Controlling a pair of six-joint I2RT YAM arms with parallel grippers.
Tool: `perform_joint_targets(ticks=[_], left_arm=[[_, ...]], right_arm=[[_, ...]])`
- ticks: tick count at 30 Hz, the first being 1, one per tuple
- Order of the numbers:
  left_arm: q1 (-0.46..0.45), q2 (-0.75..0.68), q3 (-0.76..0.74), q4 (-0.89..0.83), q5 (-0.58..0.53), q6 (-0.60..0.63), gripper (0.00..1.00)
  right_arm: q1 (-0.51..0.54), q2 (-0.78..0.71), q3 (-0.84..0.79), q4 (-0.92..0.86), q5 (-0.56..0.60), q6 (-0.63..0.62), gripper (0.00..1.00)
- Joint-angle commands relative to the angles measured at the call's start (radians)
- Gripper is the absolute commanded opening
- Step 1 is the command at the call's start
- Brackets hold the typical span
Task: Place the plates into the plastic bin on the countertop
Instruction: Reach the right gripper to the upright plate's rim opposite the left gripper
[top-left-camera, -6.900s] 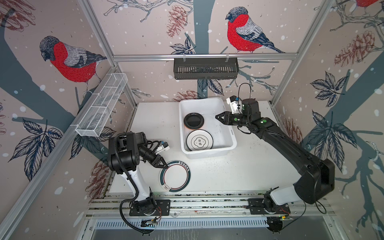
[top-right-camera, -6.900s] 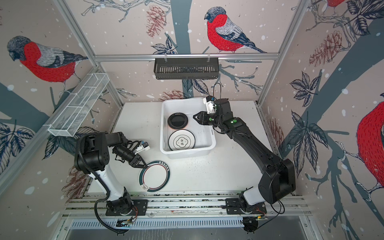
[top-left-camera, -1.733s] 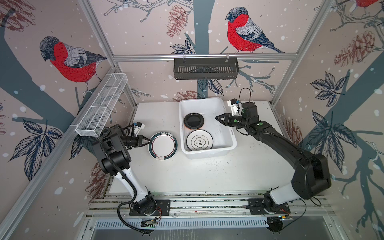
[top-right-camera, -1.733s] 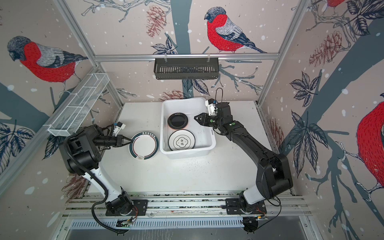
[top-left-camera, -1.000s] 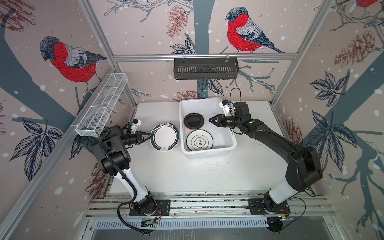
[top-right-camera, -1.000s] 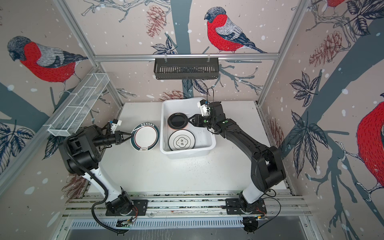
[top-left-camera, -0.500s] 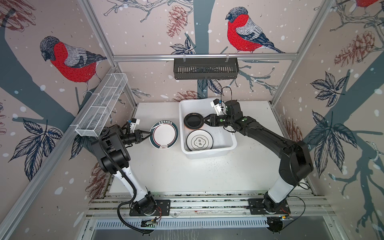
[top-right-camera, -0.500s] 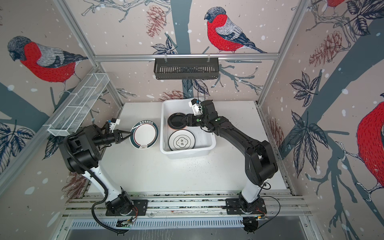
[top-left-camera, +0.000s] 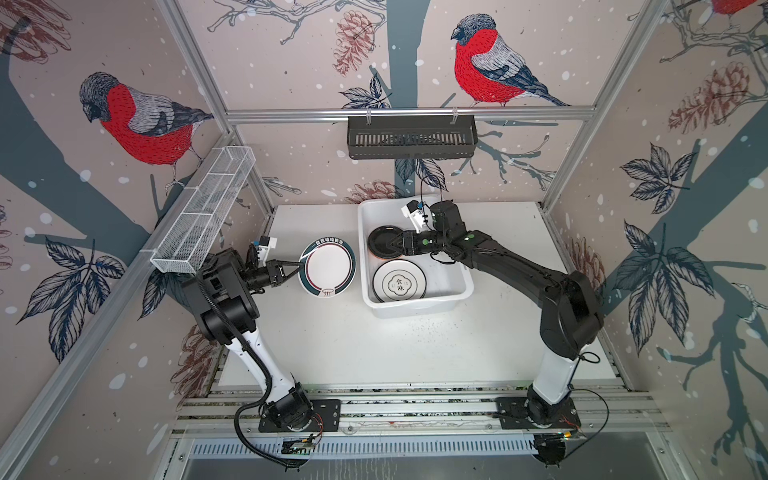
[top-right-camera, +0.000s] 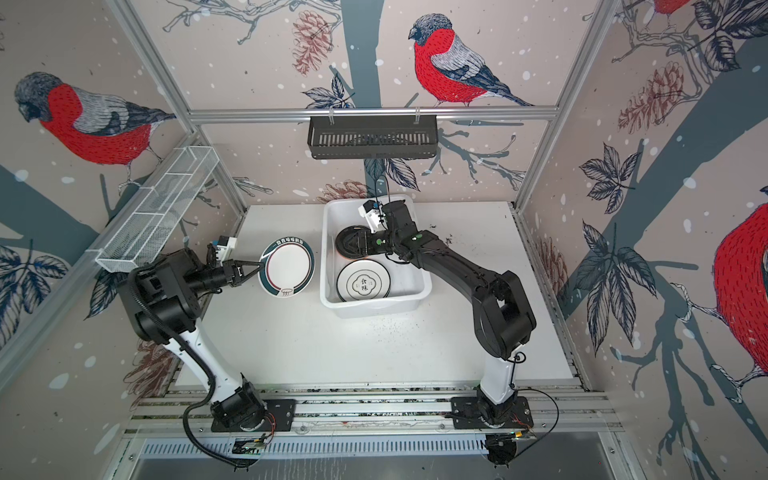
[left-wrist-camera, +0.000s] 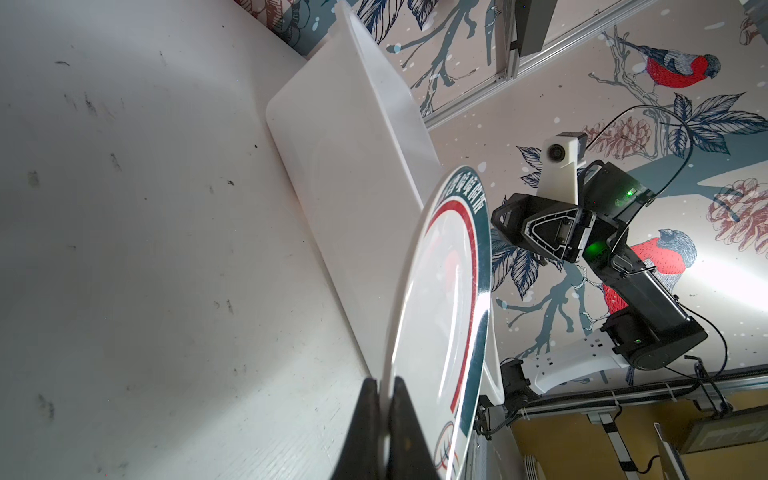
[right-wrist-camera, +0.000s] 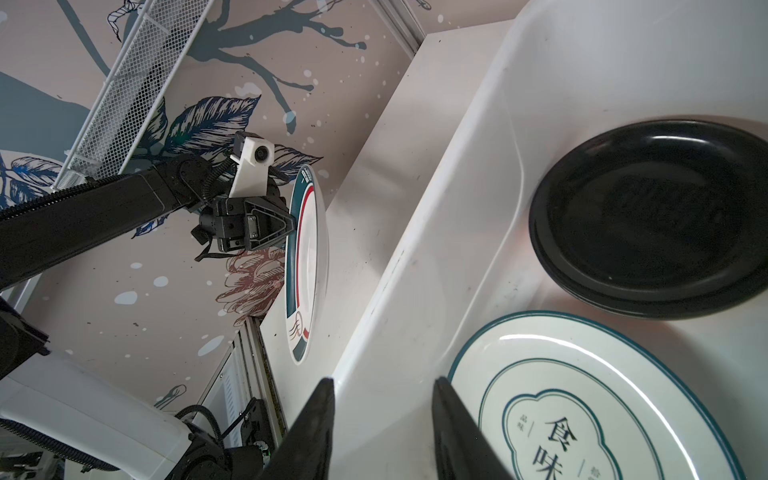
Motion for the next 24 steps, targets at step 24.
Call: perform_joint_targets(ticks=[24], left_arm=[[-0.002,-0.066,-0.017,-0.070,0.058,0.067,0.00]], right_arm=[[0.189,0.269,0.355,-0.111,0.130,-0.035,0.40]])
